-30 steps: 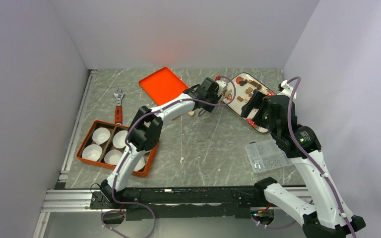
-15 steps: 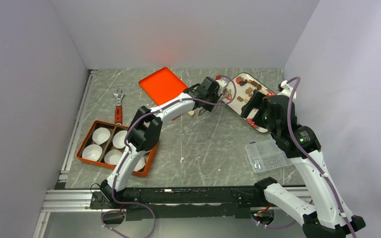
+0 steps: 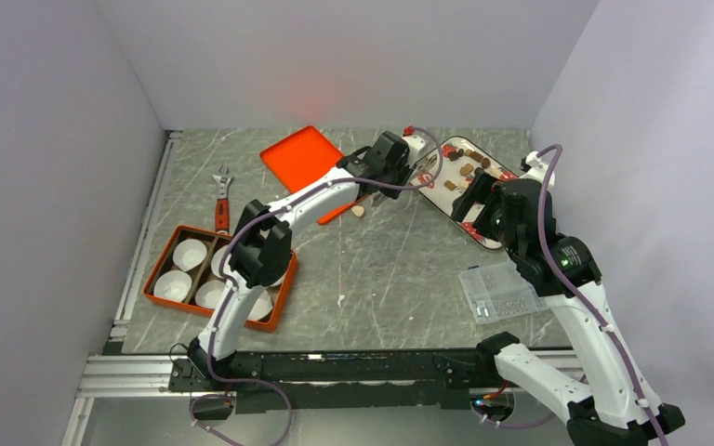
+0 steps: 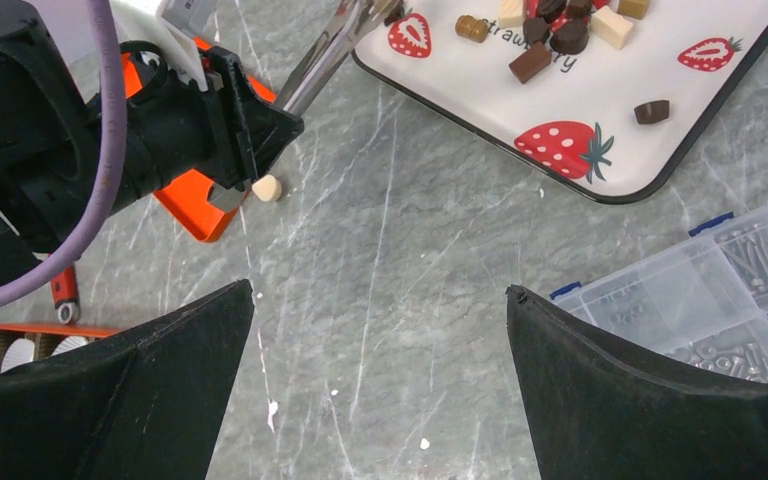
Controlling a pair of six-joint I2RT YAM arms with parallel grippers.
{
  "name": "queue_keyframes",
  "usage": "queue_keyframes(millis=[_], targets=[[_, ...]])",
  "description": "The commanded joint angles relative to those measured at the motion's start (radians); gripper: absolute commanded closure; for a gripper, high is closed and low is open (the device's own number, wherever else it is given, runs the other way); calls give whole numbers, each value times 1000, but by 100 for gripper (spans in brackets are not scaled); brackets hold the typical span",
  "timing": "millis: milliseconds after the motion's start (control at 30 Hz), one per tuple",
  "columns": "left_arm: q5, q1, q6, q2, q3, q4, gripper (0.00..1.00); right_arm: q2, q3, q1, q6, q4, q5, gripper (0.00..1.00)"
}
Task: Pack the chocolate
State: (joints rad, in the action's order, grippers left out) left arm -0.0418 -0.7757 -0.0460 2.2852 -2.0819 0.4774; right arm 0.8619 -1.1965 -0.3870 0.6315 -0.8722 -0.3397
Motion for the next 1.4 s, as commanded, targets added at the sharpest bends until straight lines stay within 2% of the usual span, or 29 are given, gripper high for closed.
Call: queue_keyframes(millis=[0, 367, 800, 1067, 1367], targets=[[20, -2, -22, -95, -25, -11, 68, -15, 2, -1, -13, 30, -15, 0], [32, 11, -110, -329, 219, -39, 68, -13, 25, -1, -16, 61, 7, 0], [-58, 15, -185, -652, 534, 16, 68, 11, 69, -1, -19, 137, 77, 0], [-140, 15, -248, -860, 711, 107, 68, 42, 91, 0, -18, 180, 121, 0], [-254, 15, -331, -1099, 841, 269, 68, 84, 109, 0, -14, 235, 178, 0]])
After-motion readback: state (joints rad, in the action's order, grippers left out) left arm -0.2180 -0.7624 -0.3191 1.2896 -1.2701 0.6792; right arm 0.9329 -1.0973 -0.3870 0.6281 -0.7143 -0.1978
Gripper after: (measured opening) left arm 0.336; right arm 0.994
